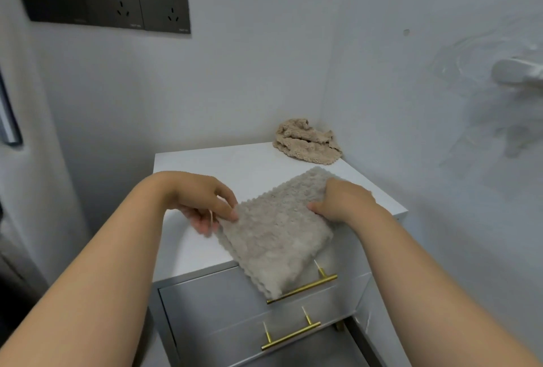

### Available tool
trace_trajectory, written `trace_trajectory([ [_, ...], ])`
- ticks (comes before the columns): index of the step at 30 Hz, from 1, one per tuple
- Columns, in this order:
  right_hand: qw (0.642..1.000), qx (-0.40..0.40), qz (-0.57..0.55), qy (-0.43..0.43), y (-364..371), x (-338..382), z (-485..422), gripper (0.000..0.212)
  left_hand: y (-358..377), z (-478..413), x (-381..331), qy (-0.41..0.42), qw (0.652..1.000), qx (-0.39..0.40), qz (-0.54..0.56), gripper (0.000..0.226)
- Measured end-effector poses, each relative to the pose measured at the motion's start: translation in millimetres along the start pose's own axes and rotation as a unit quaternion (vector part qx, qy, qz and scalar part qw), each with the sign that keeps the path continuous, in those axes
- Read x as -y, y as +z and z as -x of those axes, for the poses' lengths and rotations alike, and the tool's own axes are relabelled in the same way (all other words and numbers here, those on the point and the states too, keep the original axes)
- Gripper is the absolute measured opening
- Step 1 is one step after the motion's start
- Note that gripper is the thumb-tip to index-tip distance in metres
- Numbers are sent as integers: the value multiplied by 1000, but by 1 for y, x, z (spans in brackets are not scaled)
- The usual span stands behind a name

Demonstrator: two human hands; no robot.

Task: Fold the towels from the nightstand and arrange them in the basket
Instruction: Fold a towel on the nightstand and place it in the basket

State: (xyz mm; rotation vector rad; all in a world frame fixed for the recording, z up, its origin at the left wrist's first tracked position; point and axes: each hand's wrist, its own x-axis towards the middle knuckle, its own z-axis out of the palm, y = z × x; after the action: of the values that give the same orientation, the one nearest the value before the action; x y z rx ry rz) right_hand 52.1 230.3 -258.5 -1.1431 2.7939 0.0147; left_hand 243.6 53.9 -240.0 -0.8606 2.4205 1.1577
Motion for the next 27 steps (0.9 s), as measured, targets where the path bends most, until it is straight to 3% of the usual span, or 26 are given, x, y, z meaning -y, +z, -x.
trace_trajectory([
  [2, 999, 7, -22, -44, 2, -3, -1, 60, -2, 3, -4, -2, 999, -11, -46, 23],
  [6, 987, 31, -88, -128, 3, -7, 2, 57, 0, -14, -11, 55, 972, -218, -74, 20],
  [8, 979, 39, -130, -153, 5, -7, 1, 54, 8, -23, -15, 105, 955, -271, -62, 19],
  [13, 942, 50, -282, -173, 13, -6, -5, 70, 38, -51, -20, 147, 933, -277, -176, 45],
  [15, 930, -1, -333, -157, 18, -7, -11, 62, 50, -61, -19, 156, 927, -278, -196, 58],
  [17, 960, -45, -242, -131, 24, -10, -19, 46, 57, -71, -17, 151, 928, -256, -223, 59],
  [20, 990, -10, -117, -76, 31, -13, -27, 55, 59, -79, -14, 122, 929, -226, -266, 58],
  [23, 970, -27, -238, -41, 30, -13, -33, 65, 54, -81, -9, 100, 930, -223, -274, 60],
  [27, 902, -30, -429, -33, 21, -11, -40, 62, 48, -82, -5, 85, 926, -226, -289, 60],
])
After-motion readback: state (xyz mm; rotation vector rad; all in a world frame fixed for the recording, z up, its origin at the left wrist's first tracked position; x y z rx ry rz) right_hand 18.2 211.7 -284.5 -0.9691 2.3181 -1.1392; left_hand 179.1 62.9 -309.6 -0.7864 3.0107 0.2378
